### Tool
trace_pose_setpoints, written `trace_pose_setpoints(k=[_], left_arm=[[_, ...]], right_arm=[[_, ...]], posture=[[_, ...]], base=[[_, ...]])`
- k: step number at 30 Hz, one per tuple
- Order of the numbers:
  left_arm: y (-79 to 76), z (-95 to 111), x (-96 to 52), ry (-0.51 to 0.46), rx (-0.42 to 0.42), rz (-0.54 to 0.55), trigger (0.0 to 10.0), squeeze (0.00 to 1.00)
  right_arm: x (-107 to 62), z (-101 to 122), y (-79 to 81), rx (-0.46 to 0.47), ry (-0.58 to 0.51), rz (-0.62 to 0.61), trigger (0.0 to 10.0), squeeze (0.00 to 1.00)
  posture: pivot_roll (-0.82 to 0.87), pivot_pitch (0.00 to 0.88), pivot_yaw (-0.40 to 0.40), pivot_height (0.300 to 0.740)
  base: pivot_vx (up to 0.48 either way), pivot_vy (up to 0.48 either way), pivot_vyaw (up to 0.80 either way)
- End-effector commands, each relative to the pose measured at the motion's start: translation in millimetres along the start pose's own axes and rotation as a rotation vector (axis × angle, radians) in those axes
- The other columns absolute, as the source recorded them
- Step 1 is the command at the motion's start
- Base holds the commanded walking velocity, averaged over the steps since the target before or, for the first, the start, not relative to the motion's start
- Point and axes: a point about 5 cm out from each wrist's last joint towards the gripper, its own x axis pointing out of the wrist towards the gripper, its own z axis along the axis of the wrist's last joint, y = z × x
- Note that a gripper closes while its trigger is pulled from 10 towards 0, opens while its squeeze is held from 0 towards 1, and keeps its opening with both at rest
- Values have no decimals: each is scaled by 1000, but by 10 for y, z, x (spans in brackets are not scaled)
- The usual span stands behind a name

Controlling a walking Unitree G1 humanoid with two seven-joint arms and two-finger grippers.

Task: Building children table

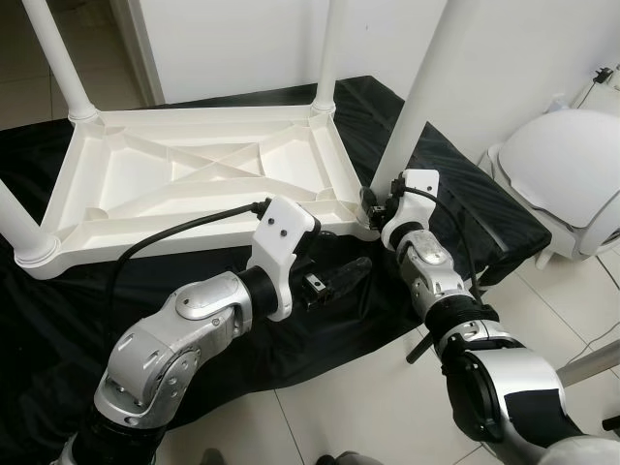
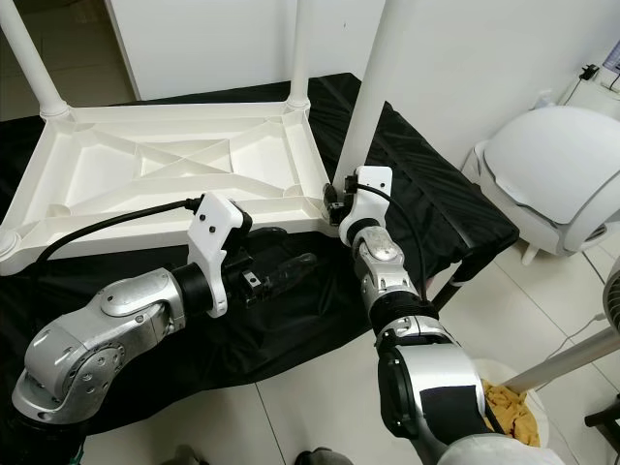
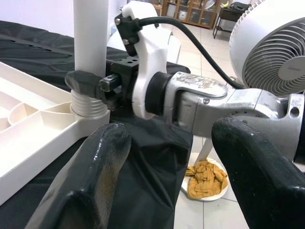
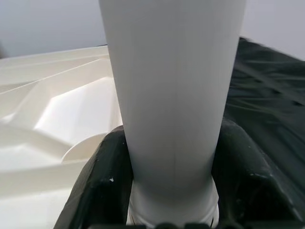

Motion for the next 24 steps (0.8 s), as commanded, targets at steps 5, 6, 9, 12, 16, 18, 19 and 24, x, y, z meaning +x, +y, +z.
trace_pose_setpoints(k=[5,6,9,12,16,18,19,24], left_arm=[[-32,0,23,-2,-2,-22,10000,0],[-32,0,23,-2,-2,-22,10000,0],[-33,-2,28,-4,-3,-24,10000,0],[-34,-5,32,-4,-3,-26,10000,0],[-34,-3,36,-7,-5,-27,10000,0],[-34,-2,38,-8,-4,-27,10000,0],[-35,0,40,-9,-5,-27,10000,0],[-36,-1,41,-9,-5,-27,10000,0]], right_arm=[[-99,-230,-1,6,92,-202,0,0],[-99,-230,-1,6,92,-202,0,0],[-123,-223,110,19,82,-249,0,0],[-136,-192,241,51,69,-262,0,0],[-143,-173,296,57,64,-275,0,0],[-142,-176,301,49,70,-276,0,0],[-140,-178,283,38,72,-284,0,0],[-120,-150,208,8,64,-294,10000,0]], posture=[[-23,87,-49,740],[-23,87,-49,740],[-28,87,-51,740],[-30,87,-52,740],[-29,87,-53,740],[-28,87,-54,740],[-27,86,-55,740],[-27,84,-54,740]], base=[[0,0,0],[0,0,0],[0,0,0],[0,0,0],[0,0,0],[0,0,0],[0,0,0],[0,0,0]])
